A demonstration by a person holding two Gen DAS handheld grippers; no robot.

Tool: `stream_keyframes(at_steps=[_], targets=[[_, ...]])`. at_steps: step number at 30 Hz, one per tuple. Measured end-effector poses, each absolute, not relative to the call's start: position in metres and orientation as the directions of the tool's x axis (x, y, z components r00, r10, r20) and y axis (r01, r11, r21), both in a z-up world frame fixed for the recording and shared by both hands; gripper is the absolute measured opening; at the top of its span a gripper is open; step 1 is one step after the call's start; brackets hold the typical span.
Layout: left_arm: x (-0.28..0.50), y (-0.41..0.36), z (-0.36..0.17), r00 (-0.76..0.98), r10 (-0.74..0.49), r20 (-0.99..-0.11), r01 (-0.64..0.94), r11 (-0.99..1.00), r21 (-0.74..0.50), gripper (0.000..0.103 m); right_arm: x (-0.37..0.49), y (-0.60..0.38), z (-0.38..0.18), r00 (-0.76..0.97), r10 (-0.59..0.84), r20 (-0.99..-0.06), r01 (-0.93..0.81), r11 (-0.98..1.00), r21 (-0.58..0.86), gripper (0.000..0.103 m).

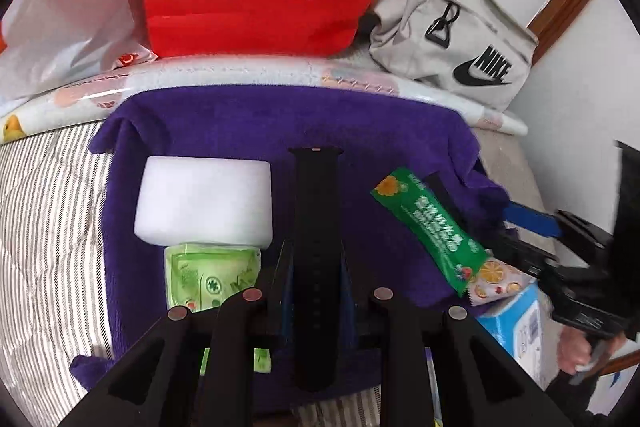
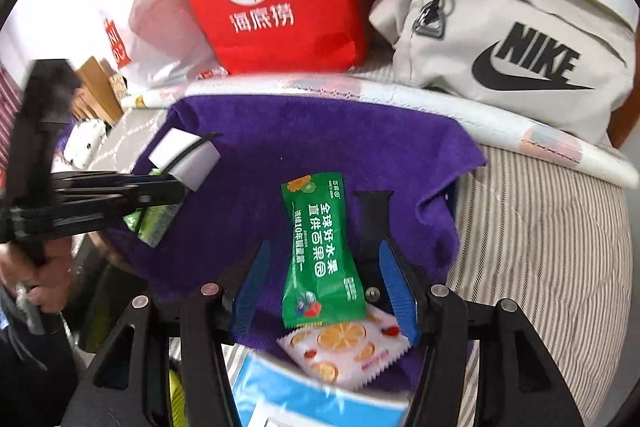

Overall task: Organize soft objects
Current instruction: 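Lower the strap and snack packet onto the towel and open both grippers, then move both grippers back toward the cloths beside the yellow pouch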

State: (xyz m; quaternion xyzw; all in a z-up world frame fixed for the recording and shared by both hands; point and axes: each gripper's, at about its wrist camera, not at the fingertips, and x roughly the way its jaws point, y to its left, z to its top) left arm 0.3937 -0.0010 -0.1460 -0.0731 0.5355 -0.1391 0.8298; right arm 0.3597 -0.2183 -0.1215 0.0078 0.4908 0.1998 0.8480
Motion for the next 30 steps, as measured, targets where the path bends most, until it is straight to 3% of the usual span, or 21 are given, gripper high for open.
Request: stream_keyframes(at_steps=[12, 17, 30], targets=[[0.4, -0.003, -0.158, 0.366, -0.278, -0.888, 0.129, 0.96, -0.247, 0.019, 0.336, -0.223, -0.104, 0.49, 0.317, -0.812, -0.345, 0.926, 0.153, 0.056], [0.394, 0.001, -0.15, 0.369, -0.282, -0.886, 0.11, 0.96, -0.259, 0.046, 0.331, -0.23, -0.096, 0.511, 0.322, -0.797, -0.337, 0.928, 0.159, 0.056], [0.338, 0.009, -0.104, 0.473, -0.262, -0.841, 0.138, 0.965, -0.224, 0.046, 0.295, -0.247, -0.062, 0.566, 0.354, -0.745, -0.29, 0.931, 0.222, 0.057]])
